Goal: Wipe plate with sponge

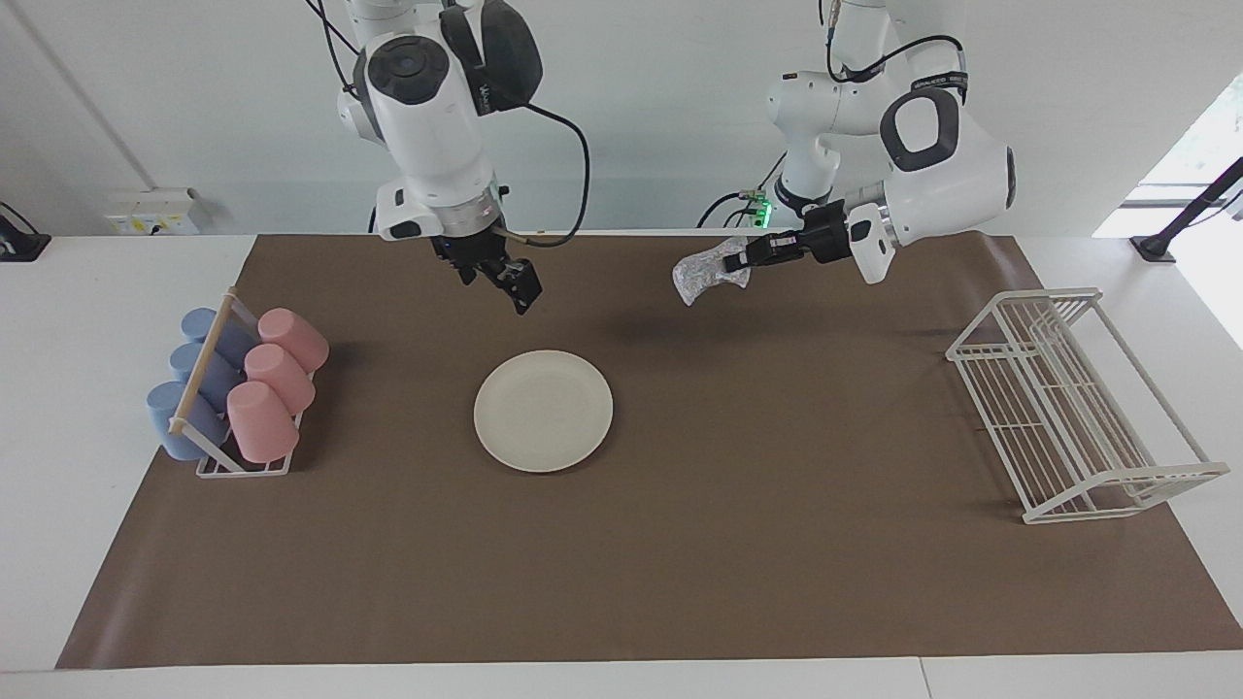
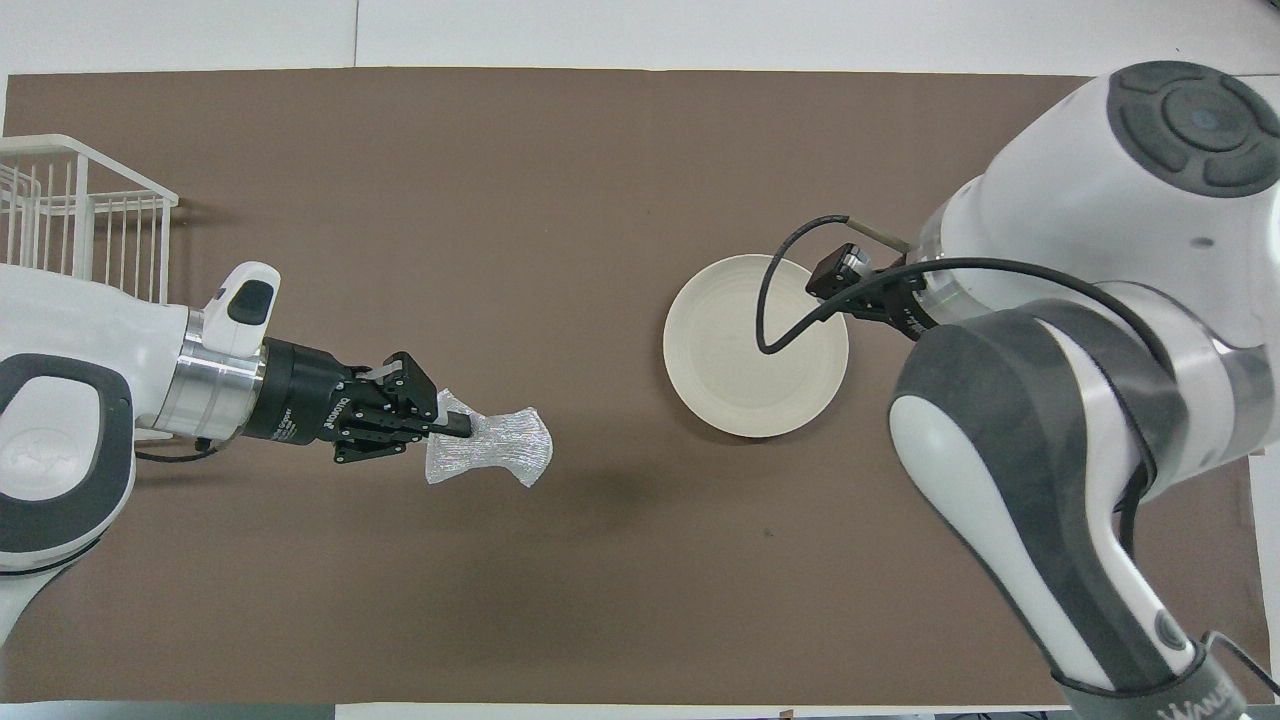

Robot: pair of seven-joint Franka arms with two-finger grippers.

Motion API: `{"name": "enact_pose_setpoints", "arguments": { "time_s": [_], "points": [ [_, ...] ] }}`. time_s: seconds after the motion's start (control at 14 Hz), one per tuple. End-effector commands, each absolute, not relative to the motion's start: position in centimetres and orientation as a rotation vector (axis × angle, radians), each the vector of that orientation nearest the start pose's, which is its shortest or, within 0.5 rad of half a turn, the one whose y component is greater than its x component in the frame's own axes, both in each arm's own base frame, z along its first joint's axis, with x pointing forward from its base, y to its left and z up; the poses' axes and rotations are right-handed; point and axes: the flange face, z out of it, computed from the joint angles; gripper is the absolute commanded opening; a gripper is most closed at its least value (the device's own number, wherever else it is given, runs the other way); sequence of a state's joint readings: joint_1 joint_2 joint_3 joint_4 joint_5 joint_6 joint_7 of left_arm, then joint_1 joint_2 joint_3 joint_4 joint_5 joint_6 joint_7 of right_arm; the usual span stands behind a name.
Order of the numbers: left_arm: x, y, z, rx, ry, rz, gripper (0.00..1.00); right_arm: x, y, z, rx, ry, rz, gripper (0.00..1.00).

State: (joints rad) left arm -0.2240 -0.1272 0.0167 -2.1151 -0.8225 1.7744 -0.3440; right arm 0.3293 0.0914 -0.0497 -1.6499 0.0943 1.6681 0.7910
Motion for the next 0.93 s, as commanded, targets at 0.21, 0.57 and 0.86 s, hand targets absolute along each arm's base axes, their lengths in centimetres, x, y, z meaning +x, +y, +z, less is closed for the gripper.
{"name": "enact_pose_setpoints", "arguments": {
  "time_s": [0.21,0.57,0.86],
  "points": [
    [50.1,-13.6,49.5,2.758,0.553,-0.459,0.0,56.7,6.6,55.3,-3.06,0.308,0.132,1.0],
    [50.9,-11.3,51.1,3.146,0.474,-0.465,0.0,55.4,-0.8,57.5,-3.113,0.105,0.163,1.0],
    [51.4,-11.2,52.9,3.505,0.385,-0.354,0.0,52.8,-1.6,59.4,-3.142,0.05,0.145,1.0]
  ]
}}
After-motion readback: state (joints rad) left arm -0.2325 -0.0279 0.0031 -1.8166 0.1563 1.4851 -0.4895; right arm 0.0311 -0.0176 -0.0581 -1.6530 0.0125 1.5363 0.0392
